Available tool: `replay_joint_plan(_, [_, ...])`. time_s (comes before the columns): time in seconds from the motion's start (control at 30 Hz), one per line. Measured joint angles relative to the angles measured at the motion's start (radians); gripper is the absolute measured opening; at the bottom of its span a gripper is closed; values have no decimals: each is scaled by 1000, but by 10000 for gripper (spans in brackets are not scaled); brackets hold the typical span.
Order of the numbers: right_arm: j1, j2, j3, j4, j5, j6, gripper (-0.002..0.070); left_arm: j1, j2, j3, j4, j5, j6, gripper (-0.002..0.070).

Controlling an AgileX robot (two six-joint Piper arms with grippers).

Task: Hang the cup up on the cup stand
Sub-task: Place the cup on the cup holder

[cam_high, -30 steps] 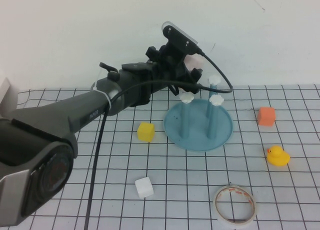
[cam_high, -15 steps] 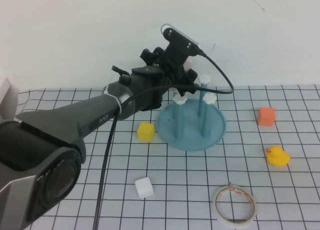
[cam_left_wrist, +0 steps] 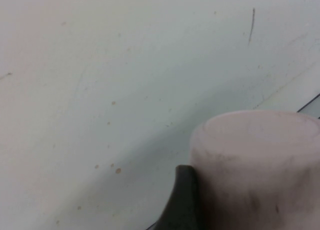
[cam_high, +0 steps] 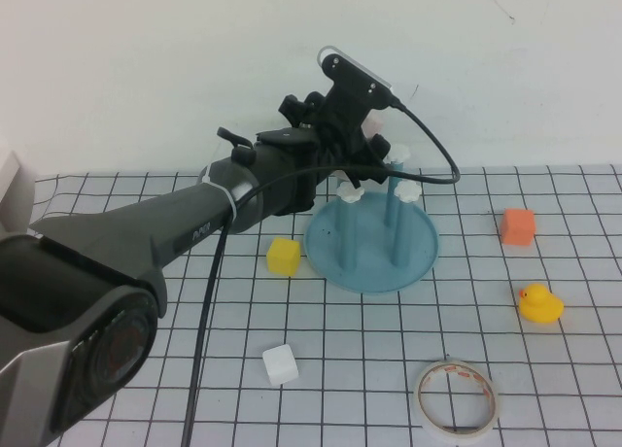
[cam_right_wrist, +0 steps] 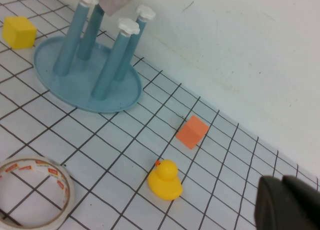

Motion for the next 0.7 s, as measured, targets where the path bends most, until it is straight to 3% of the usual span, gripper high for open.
replay_joint_plan(0.23, [0, 0, 0, -1, 0, 0, 0, 0, 0, 0, 0, -22, -4, 552])
replay_joint_plan(0.43, [0, 0, 0, -4, 0, 0, 0, 0, 0, 0, -2, -71, -112, 552])
replay_joint_plan(0.6, [0, 0, 0, -4, 0, 0, 0, 0, 2, 0, -2, -90, -170, 659])
replay_joint_plan(0.7, [0, 0, 0, -4, 0, 0, 0, 0, 2, 0, -2, -97, -169, 683])
